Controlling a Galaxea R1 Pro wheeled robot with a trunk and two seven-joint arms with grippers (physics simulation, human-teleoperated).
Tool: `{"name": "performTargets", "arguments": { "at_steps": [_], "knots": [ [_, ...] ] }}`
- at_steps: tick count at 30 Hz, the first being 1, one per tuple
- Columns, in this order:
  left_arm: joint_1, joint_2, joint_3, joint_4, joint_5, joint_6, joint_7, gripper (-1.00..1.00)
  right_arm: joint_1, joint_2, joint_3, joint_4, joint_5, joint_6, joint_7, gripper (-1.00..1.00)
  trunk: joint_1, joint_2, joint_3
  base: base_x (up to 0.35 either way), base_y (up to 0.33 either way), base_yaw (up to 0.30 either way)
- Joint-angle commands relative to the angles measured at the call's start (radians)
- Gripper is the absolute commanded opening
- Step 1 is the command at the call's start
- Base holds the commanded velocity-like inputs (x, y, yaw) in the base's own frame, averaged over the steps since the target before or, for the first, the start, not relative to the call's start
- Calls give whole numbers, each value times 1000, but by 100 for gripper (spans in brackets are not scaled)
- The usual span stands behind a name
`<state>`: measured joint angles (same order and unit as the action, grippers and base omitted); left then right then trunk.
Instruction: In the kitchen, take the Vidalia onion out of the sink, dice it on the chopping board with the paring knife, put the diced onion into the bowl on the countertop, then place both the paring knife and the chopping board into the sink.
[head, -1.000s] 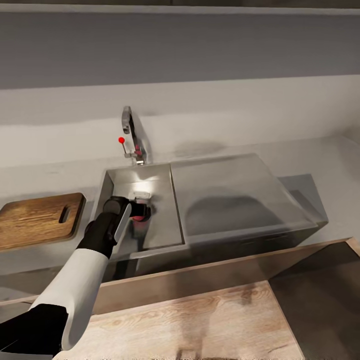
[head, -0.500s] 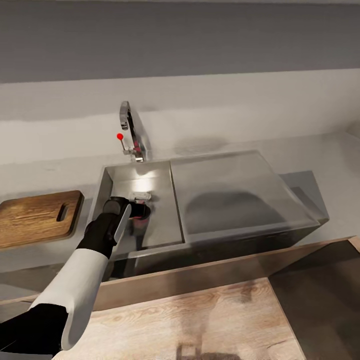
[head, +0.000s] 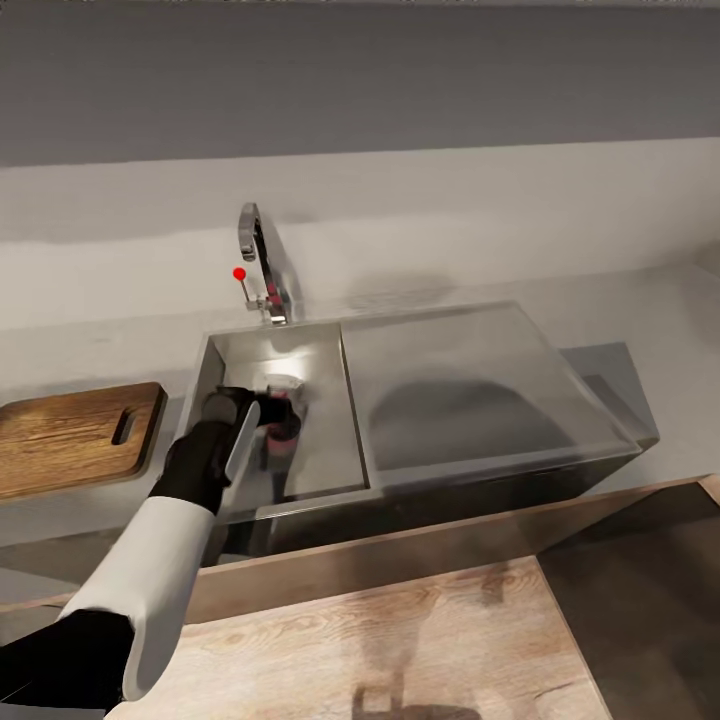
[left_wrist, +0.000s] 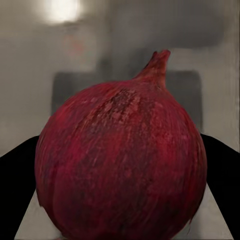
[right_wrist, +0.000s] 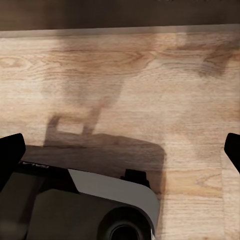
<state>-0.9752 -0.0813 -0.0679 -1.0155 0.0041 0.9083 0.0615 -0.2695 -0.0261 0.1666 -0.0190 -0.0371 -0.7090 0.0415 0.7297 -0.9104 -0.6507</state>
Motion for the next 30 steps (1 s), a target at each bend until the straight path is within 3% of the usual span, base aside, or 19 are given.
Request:
{"name": "performTargets", "arguments": {
  "at_steps": [1,19,22,24,26,30],
  "knots": [
    [0,0,-2,-30,1,7,4,-100,0,-1,2,1,-4,-3,5,100,0,-1,0,0,0,0],
    [0,6,-3,-267,2,39,4,-100,-1,-2,2,1,-4,-3,4,100,0,-1,27,-63,31,0],
    [0,13,0,-335,2,76,4,-100,0,-2,1,1,-4,-3,3,100,0,-1,28,-5,4,0],
    [0,15,25,-358,2,84,4,-100,0,-2,1,1,-4,-3,3,100,0,-1,28,-1,50,0],
    [0,15,71,-380,2,88,4,-100,0,-2,2,1,-4,-3,3,100,0,-1,28,0,73,0],
    [0,15,98,-391,2,90,4,-100,0,-2,2,1,-4,-3,3,100,0,-1,28,0,28,0]
  ]
}}
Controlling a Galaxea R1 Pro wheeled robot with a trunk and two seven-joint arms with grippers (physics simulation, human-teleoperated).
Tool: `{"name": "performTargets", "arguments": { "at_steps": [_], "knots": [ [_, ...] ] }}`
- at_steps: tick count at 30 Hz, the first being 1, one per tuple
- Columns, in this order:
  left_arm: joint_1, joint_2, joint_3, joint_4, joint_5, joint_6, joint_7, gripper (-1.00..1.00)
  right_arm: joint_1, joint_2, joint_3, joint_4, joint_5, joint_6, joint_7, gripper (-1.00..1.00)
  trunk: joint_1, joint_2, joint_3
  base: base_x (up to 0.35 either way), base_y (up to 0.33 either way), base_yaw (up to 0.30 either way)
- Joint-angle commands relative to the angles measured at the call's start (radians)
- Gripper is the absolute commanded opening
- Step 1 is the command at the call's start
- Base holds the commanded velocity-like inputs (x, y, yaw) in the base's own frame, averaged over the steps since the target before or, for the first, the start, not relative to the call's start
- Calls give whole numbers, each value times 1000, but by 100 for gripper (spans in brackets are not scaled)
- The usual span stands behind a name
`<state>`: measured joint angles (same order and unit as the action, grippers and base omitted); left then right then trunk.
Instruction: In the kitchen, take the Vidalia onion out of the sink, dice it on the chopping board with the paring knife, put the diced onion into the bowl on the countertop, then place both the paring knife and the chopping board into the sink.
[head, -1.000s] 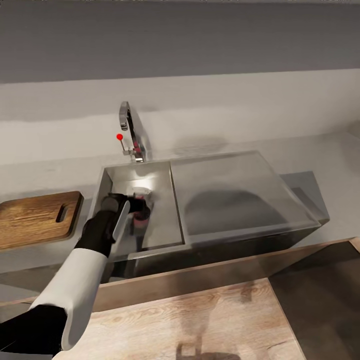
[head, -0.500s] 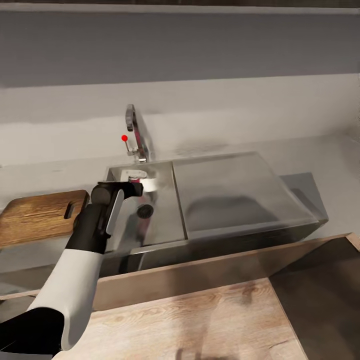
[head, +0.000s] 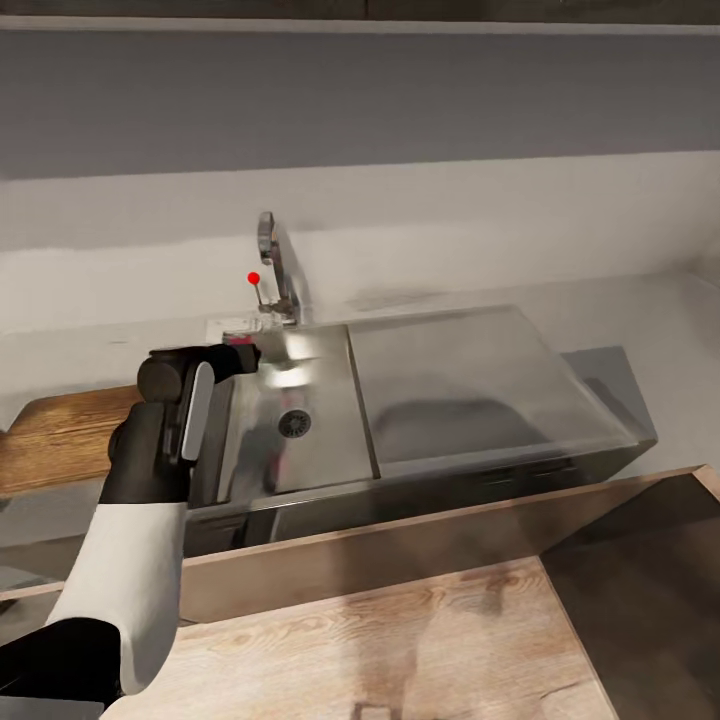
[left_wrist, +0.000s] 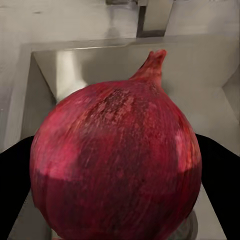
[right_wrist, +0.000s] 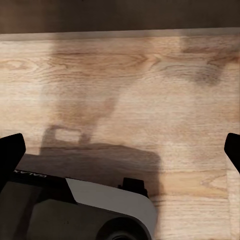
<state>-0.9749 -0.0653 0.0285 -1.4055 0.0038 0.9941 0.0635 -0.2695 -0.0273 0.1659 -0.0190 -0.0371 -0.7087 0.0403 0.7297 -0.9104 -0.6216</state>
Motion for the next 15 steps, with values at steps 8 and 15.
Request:
{"name": "performTargets", "arguments": {
  "at_steps": [8,15],
  "knots": [
    [-1,4,5,-7,2,4,3,-100,0,0,2,1,-4,-3,4,100,0,-1,-1,0,47,0],
    [-1,4,5,-28,2,4,3,-100,0,0,2,1,-4,-3,4,100,0,-1,-1,-22,267,0]
  ]
}}
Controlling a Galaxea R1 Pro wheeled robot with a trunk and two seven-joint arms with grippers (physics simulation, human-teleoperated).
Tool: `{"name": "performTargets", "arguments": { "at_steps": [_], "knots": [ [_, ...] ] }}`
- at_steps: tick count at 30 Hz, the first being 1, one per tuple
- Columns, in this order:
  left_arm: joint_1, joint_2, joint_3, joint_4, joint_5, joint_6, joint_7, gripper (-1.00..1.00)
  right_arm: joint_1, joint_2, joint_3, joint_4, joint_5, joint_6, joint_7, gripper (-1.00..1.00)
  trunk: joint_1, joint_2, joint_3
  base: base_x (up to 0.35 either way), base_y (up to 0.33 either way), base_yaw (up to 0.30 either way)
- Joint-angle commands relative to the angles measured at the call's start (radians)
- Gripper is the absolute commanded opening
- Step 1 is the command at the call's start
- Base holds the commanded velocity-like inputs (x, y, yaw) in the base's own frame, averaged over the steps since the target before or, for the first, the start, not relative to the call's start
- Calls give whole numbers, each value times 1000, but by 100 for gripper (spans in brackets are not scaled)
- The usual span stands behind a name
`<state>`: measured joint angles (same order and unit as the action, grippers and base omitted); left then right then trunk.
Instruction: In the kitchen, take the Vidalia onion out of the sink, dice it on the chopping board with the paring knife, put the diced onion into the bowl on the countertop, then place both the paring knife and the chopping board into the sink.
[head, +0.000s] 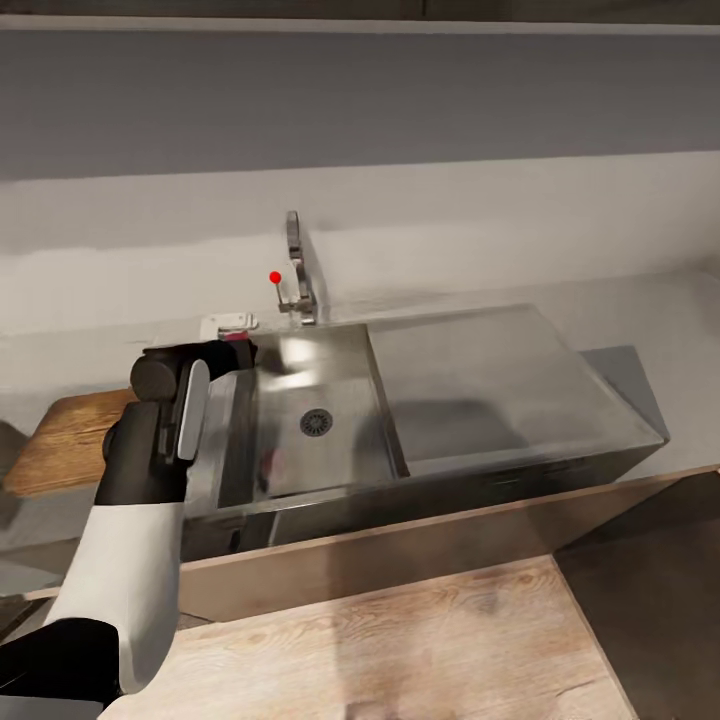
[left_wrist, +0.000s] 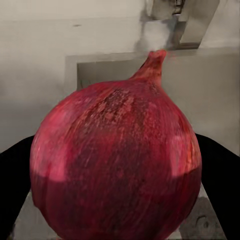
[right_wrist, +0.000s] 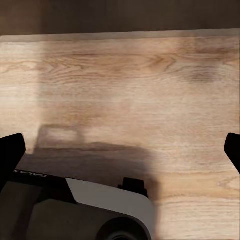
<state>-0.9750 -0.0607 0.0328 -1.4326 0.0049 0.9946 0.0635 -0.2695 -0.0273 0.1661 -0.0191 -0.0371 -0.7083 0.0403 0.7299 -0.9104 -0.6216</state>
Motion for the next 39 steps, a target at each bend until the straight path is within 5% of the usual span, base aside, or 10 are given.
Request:
{"name": "performTargets", "arguments": {
  "at_steps": [1,17,39],
  "knots": [
    [-1,-1,1,-3,1,4,2,-100,0,0,2,1,-4,-3,4,100,0,-1,-1,-132,267,0],
    [-1,-1,2,-25,1,5,2,-100,0,0,2,1,-4,-3,5,100,0,-1,17,-226,217,0],
    [0,-1,16,-26,2,6,2,-100,0,0,1,1,-4,-3,6,100,0,-1,52,-10,126,0]
  ]
}}
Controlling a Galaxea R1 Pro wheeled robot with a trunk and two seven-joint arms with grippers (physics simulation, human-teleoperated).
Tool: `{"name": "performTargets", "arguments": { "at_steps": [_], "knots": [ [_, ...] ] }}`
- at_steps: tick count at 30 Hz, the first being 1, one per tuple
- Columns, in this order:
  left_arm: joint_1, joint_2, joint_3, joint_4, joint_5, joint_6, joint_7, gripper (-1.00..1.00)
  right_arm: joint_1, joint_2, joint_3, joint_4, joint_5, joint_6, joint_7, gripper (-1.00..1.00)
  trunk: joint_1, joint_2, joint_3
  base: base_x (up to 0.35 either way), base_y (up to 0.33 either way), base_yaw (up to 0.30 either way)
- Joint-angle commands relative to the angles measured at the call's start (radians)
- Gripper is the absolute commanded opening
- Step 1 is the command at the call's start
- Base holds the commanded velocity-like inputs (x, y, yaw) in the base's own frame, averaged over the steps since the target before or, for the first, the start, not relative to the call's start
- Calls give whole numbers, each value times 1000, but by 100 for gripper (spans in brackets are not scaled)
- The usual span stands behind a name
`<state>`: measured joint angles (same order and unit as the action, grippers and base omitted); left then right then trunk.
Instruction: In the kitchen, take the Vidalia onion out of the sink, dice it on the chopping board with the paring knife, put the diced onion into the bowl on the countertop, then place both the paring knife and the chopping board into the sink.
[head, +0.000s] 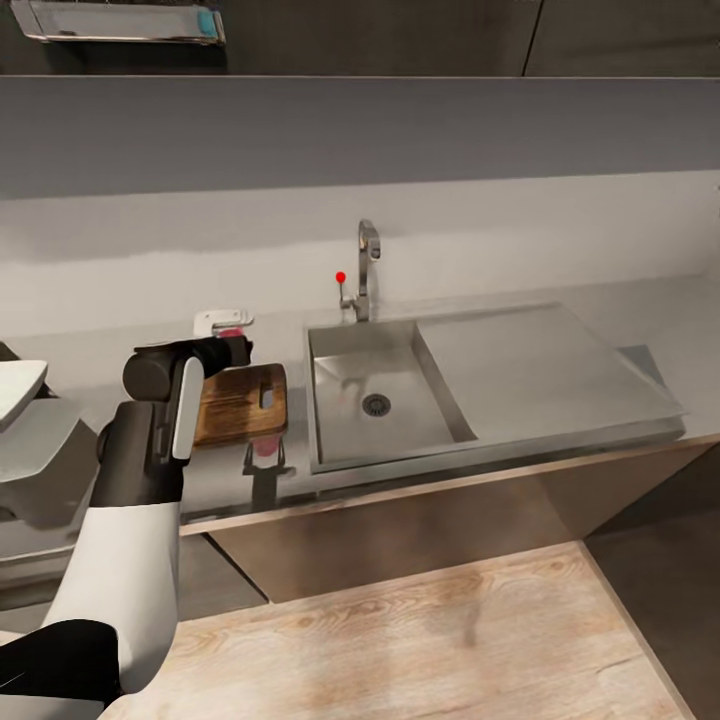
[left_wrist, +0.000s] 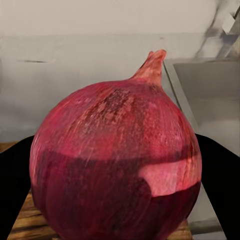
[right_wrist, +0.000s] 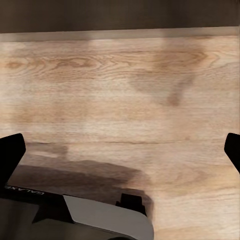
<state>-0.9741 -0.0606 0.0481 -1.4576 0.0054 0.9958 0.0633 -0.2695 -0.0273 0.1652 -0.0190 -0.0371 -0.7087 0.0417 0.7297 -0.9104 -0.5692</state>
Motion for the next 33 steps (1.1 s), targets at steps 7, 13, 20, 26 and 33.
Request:
{"name": "performTargets", "arguments": {
  "at_steps": [7,13,20,26,33],
  "knots": [
    [1,-1,1,31,2,3,3,-100,0,1,3,1,-4,-3,3,100,0,-1,0,0,1,32],
    [2,-2,1,35,2,3,3,-100,0,1,3,1,-4,-3,1,100,0,-1,-6,0,0,187],
    [2,-4,1,38,3,3,3,-100,0,1,3,1,-4,-3,1,100,0,-1,-14,0,0,203],
    [2,-5,1,52,3,3,2,-100,0,1,2,1,-4,-3,1,100,0,-1,-21,0,0,166],
    [2,-6,-1,71,5,3,2,-100,0,0,2,1,-4,-3,1,100,0,-1,-30,0,0,141]
  ]
}}
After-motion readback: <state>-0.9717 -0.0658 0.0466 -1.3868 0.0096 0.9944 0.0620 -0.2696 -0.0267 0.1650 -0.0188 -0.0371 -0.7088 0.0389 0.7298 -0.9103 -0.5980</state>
